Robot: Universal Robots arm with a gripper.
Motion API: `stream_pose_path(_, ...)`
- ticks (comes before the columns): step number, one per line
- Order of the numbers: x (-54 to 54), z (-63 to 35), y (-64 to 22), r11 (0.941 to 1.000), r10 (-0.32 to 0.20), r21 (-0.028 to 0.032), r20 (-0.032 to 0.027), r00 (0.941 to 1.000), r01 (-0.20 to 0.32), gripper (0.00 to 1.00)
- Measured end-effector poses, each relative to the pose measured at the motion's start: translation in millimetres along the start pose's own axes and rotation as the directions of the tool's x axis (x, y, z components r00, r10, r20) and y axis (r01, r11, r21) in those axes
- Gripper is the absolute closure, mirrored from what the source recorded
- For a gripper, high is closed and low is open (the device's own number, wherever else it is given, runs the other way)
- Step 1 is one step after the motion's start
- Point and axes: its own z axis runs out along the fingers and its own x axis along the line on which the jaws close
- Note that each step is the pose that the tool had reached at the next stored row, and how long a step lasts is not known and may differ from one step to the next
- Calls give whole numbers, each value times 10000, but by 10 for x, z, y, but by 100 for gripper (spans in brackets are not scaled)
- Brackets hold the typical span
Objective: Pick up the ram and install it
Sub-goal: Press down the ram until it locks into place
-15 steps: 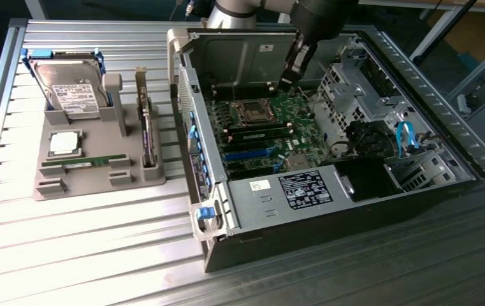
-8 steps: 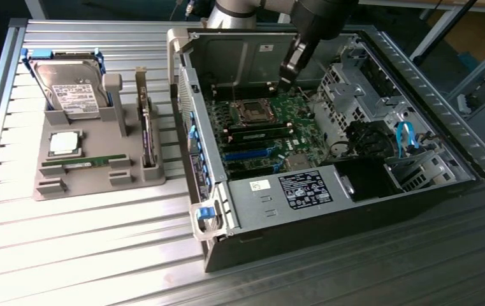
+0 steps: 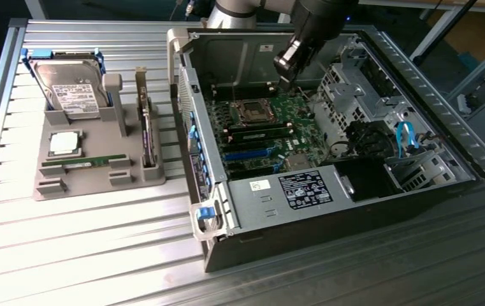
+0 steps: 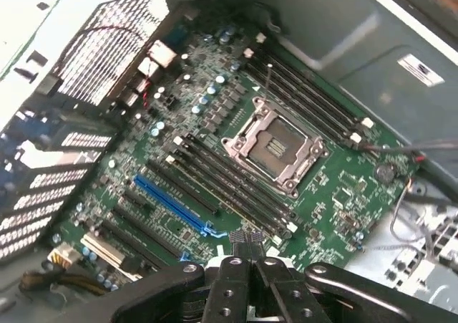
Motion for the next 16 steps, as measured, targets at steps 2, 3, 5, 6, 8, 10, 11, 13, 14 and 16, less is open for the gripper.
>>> stream_pose_path(2,0,0,0,9980,636,21,23,9980,-636,90)
stream_pose_path(3,0,0,0,9957,929,31,33,9957,-929,90)
stream_pose_path(5,0,1,0,9888,1493,47,56,9888,-1493,90)
stream_pose_path(6,0,2,0,9831,1831,56,70,9831,-1831,90)
stream_pose_path(8,0,2,0,9707,2400,71,95,9707,-2401,90)
stream_pose_path(10,0,3,0,9624,2714,79,109,9624,-2715,90)
stream_pose_path(11,0,3,0,9580,2865,83,115,9580,-2866,90)
stream_pose_path(13,0,3,0,9479,3184,90,130,9479,-3185,90)
stream_pose_path(14,0,3,0,9399,3412,95,140,9399,-3414,90)
stream_pose_path(16,0,4,0,9259,3774,102,158,9259,-3776,90)
